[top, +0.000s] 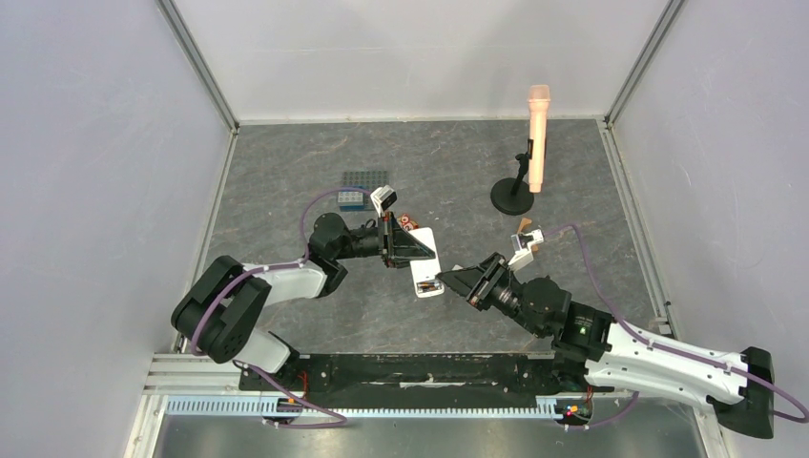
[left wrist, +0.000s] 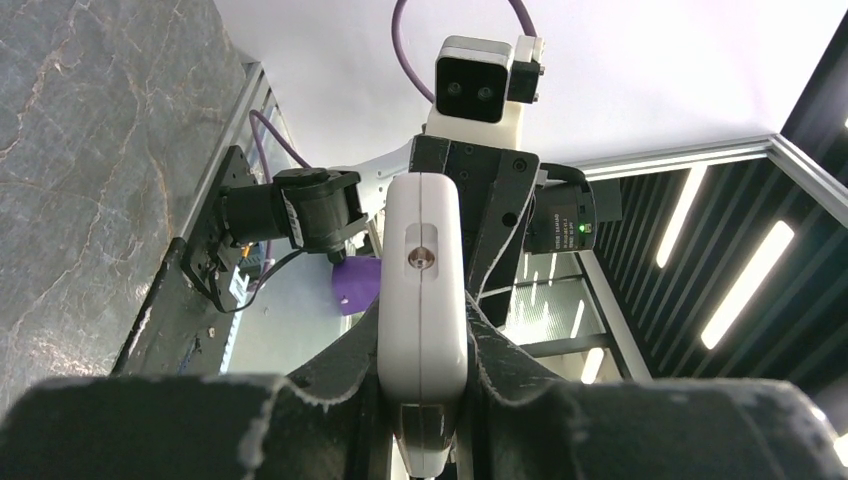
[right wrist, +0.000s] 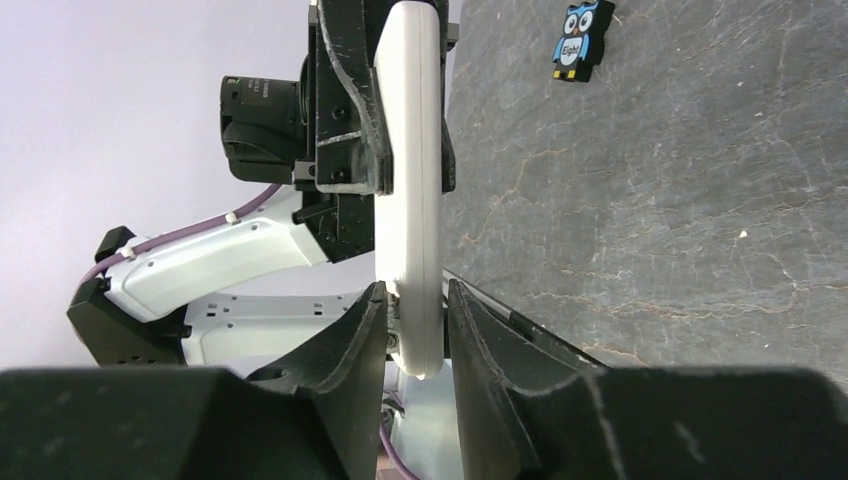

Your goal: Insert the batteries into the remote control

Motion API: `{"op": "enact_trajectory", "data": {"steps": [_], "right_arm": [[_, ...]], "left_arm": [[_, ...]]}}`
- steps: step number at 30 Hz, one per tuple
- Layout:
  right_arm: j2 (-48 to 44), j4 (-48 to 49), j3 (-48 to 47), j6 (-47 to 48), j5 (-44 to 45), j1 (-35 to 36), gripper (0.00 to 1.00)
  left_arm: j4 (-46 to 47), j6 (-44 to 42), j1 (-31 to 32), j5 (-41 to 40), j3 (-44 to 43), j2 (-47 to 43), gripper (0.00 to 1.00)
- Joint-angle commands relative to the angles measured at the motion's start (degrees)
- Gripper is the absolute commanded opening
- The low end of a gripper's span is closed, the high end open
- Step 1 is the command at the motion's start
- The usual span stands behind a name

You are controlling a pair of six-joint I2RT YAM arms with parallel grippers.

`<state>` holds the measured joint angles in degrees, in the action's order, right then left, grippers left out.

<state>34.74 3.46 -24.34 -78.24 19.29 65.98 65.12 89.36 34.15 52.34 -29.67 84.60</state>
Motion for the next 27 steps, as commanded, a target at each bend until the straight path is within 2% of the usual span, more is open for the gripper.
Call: {"op": "enact_trajectory", "data": {"steps": [1,6,9,11,16,19,22,27], "right_arm": [[1.1,1.0,-0.7,0.6,-0.4,0.0,0.3],[2.2,-0.1,-1.9,2.5,1.1,-0.1,0.32],[2.8,-1.2,-3.3,3.7,2.3,-0.1,0.37],[2.7,-2.4,-4.4,4.2,3.4,0.0,0.41],[1.4,-3.4,-5.8,3.6,5.3,-0.1,0.61],[0.1,-5.0,-6.0,3.7,5.8,-0.1,0.68],[-0.5,-5.6,-6.4,4.3,5.4,-0.1,0.66],[-1.4,-6.4,-6.0,4.9,3.9,-0.1,0.58]], "left_arm": [[4.2,3.2,0.2,-2.4,0.0,-1.5,0.02],[5.8,5.2,0.2,-1.9,0.1,-1.5,0.02],[6.2,5.8,0.2,-1.4,0.4,-1.7,0.02],[5.9,5.7,0.3,-1.3,0.8,-1.9,0.02],[5.7,5.2,0.2,-1.6,1.7,-1.3,0.02],[5.7,5.2,0.2,-1.9,1.7,-0.6,0.02],[5.7,5.6,0.2,-2.4,1.6,-0.3,0.02],[5.9,7.0,0.2,-4.3,1.8,0.4,0.02]]}}
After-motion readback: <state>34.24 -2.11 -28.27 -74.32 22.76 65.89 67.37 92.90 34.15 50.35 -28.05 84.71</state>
